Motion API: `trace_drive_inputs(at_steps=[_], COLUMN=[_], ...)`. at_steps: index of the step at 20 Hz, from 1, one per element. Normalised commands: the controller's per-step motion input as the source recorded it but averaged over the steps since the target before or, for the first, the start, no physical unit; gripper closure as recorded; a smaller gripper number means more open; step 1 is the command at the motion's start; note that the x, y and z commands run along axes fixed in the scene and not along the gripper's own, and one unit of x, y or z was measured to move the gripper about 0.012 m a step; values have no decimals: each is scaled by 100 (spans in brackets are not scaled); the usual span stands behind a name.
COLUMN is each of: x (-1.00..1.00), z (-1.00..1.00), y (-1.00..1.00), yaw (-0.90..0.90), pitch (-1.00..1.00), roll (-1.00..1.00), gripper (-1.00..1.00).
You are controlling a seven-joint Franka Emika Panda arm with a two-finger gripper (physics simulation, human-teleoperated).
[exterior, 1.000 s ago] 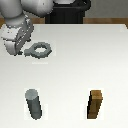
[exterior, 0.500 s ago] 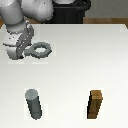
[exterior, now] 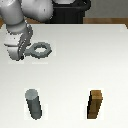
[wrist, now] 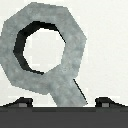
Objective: Put the loop with the handle onto the peg.
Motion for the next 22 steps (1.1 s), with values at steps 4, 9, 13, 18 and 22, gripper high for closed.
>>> trace_drive_inputs(at_steps=[4, 9, 13, 18, 22], x=[0, 0, 0, 0, 0], z=[0, 0, 0, 0, 0], y=[25, 20, 0, 0, 0], yaw=[8, 0, 0, 0, 0], pitch=[0, 0, 0, 0, 0], roll=[0, 0, 0, 0, 0], gripper=[-100, -100, 100, 100, 100])
